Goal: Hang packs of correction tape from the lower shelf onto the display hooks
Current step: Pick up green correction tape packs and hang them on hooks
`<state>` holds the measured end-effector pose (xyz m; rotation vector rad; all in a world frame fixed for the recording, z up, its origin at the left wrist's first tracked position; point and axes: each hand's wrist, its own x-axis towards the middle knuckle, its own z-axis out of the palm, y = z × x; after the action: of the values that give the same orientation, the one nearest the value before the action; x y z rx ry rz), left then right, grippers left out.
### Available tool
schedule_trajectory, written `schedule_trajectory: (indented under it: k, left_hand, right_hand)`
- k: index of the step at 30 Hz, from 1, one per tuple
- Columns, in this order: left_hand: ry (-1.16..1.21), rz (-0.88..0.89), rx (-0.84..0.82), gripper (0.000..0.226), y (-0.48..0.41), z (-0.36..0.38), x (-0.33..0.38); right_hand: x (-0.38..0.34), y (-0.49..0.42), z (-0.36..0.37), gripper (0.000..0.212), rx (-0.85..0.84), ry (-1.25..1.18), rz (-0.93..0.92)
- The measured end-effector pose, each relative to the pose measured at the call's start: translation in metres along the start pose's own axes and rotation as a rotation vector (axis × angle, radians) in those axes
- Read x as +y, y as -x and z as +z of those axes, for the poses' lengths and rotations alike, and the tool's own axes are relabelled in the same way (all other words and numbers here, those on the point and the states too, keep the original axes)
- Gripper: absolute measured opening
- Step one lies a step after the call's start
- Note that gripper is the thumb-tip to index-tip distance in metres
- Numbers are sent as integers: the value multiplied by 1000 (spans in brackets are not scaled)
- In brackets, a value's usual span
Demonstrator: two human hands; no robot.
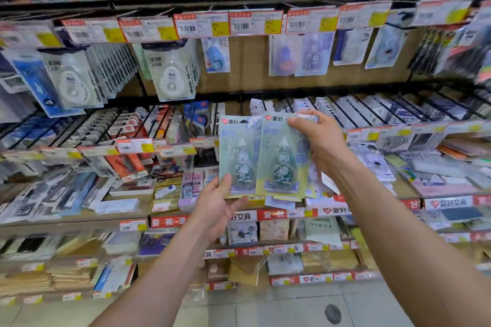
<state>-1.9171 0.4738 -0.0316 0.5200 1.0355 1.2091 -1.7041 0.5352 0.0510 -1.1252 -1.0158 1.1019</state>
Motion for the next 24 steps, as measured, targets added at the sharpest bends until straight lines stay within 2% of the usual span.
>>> schedule_trajectory:
  k: [10,12,24]
  left_hand:
    - [-47,128,52,17,-11,26,-2]
    - [-56,136,50,19,-14,27,-6]
    - [-64,205,14,17,-25,24,-29]
  right_hand:
    - [-26,-39,-27,14,-79,86,-101]
    - [-26,-44,-31,8,-89,65,-99]
    - [8,-59,-54,9,-156,31,-103]
